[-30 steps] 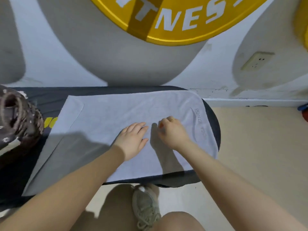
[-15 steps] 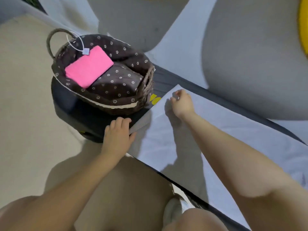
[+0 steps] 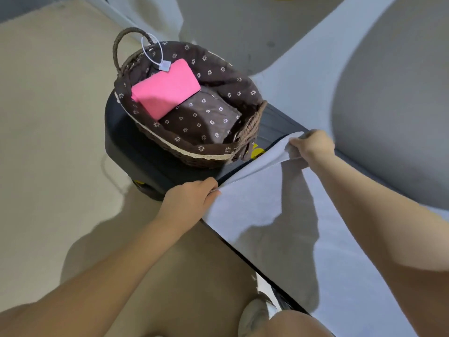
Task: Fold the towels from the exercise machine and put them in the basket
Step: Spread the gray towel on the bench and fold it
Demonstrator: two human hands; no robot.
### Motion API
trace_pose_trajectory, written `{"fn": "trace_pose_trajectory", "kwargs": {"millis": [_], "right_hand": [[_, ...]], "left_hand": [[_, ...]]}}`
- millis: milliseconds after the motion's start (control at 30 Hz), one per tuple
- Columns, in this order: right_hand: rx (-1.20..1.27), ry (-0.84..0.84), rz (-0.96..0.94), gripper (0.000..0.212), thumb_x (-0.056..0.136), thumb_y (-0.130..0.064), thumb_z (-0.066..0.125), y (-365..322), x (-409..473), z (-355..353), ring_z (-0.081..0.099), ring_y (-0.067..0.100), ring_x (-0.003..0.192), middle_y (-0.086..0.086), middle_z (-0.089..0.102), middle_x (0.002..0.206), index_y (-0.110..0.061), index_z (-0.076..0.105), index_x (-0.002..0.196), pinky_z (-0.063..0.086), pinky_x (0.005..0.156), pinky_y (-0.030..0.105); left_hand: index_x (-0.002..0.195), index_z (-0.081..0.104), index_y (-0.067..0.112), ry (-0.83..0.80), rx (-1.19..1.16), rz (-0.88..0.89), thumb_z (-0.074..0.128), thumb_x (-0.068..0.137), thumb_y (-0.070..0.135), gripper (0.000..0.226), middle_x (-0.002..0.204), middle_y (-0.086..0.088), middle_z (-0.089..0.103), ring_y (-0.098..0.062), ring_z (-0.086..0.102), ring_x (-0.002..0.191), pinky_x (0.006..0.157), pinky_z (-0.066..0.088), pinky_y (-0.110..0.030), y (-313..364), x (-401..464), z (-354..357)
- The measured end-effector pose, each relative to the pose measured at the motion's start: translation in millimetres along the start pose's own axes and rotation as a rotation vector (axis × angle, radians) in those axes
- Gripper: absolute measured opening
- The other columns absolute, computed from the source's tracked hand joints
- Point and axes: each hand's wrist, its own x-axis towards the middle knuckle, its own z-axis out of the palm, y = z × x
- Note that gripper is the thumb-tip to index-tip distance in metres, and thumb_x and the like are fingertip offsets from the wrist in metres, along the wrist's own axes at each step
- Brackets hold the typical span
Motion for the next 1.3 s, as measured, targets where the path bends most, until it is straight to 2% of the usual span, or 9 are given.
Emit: {"fn": "trace_pose_trajectory", "kwargs": {"millis": [167,300,367,533,733,867,1000,1100,1300], "right_hand": [[0.713,-0.228,-0.097,0.033,0.093,-0.007,0.049,-28.1,-2.0,-36.1,0.044,0.012,0.050,-0.001,0.045,0.052,-0.015,0.041,0.062,0.040,0.045,0.019],[0.900,-0.321,-0.236,0.032,0.094,-0.001,0.041,-61.2,-1.7,-63.7,0.041,0.007,0.045,-0.008,0.047,0.045,-0.016,0.048,0.067,0.035,0.049,0.018],[0.987,-0.357,-0.256,0.031,0.095,0.001,0.038,-72.1,-2.7,-79.2,0.049,0.006,0.047,-0.008,0.055,0.050,-0.016,0.054,0.075,0.042,0.048,0.016],[0.894,-0.229,-0.171,0.031,0.090,0.007,0.040,-35.4,-4.4,-112.2,0.048,0.009,0.050,0.000,0.052,0.057,-0.012,0.058,0.072,0.041,0.048,0.015],[0.852,0.100,0.038,0.029,0.091,0.001,0.051,79.7,-23.2,-138.8,0.045,0.010,0.048,0.007,0.047,0.059,-0.011,0.052,0.065,0.041,0.041,0.013],[0.802,0.247,0.155,0.034,0.092,-0.003,0.049,158.2,-45.8,-153.3,0.037,0.007,0.034,0.000,0.045,0.039,-0.013,0.046,0.060,0.033,0.035,0.011],[0.695,0.411,0.248,0.035,0.090,-0.004,0.053,220.7,-63.7,-157.3,0.038,0.009,0.047,0.001,0.042,0.058,-0.018,0.043,0.059,0.031,0.036,0.013],[0.689,0.419,0.292,0.034,0.089,-0.005,0.053,253.6,-68.5,-148.6,0.037,0.013,0.052,0.001,0.041,0.059,-0.018,0.042,0.060,0.032,0.046,0.021],[0.654,0.417,0.337,0.028,0.089,-0.011,0.056,291.1,-54.9,-132.1,0.049,0.008,0.050,-0.001,0.052,0.062,-0.020,0.050,0.064,0.038,0.043,0.015]], "left_hand": [[0.076,0.058,0.014,0.143,0.079,0.073,0.041,0.081,0.038,0.029,0.046,-0.001,0.058,-0.028,0.057,0.040,0.034,0.039,-0.027,8.1,22.4,-44.6],[0.083,0.062,0.015,0.309,-0.138,-0.082,0.052,0.080,0.039,0.027,0.059,-0.006,0.062,-0.032,0.060,0.059,0.055,0.049,-0.037,17.4,46.9,-91.3],[0.079,0.062,0.023,0.358,-0.220,-0.059,0.053,0.077,0.043,0.022,0.055,0.000,0.056,-0.023,0.055,0.057,0.061,0.044,-0.031,24.9,56.0,-104.9],[0.072,0.060,0.025,0.020,-0.429,0.184,0.050,0.071,0.046,0.024,0.050,0.005,0.049,-0.009,0.048,0.058,0.056,0.035,-0.006,64.1,64.7,-92.2],[0.066,0.053,0.030,-0.423,-0.534,0.340,0.058,0.076,0.040,0.015,0.045,0.011,0.045,-0.004,0.040,0.043,0.047,0.028,-0.012,133.5,51.5,-24.0],[0.070,0.060,0.023,-0.571,-0.654,0.479,0.064,0.080,0.026,0.011,0.040,0.009,0.043,-0.003,0.038,0.042,0.046,0.027,-0.010,186.5,26.9,13.6],[0.064,0.050,0.026,-0.733,-0.710,0.541,0.060,0.083,0.026,0.021,0.040,0.010,0.045,-0.007,0.037,0.042,0.050,0.029,-0.019,225.7,3.3,50.6],[0.058,0.042,0.032,-0.785,-0.612,0.508,0.058,0.085,0.029,0.031,0.044,0.015,0.049,-0.008,0.041,0.045,0.053,0.032,-0.023,244.2,-9.2,74.3],[0.064,0.041,0.029,-0.842,-0.544,0.482,0.055,0.087,0.032,0.027,0.046,0.008,0.043,-0.008,0.041,0.048,0.055,0.035,-0.025,261.5,-18.2,105.0]]}}
